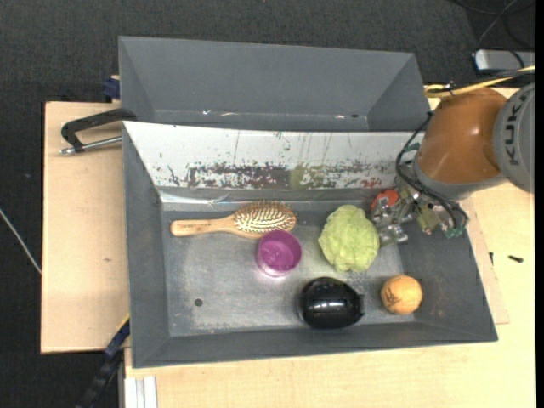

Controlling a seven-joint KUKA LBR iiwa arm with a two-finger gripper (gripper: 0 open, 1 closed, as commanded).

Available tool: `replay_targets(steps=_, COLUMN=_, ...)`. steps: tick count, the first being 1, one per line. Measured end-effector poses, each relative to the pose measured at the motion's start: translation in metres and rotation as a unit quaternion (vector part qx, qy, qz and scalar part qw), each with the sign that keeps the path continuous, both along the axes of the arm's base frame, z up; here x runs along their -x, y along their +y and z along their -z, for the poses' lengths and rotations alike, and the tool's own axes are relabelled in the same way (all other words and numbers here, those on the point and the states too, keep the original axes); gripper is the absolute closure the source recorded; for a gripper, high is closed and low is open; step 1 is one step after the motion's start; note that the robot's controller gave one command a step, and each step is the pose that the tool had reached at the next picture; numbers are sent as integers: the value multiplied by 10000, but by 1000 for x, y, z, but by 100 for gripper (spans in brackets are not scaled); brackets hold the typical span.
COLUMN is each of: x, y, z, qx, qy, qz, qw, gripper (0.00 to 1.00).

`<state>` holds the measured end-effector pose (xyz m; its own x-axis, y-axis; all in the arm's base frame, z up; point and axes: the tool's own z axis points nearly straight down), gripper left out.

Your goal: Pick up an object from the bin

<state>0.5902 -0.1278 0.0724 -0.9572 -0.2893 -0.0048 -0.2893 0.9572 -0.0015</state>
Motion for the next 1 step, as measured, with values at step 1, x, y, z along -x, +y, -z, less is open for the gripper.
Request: replay_targets(steps=1, x=0, y=0, z=1, qx=-2, qy=-1, qz=2, qw=10000, gripper=0)
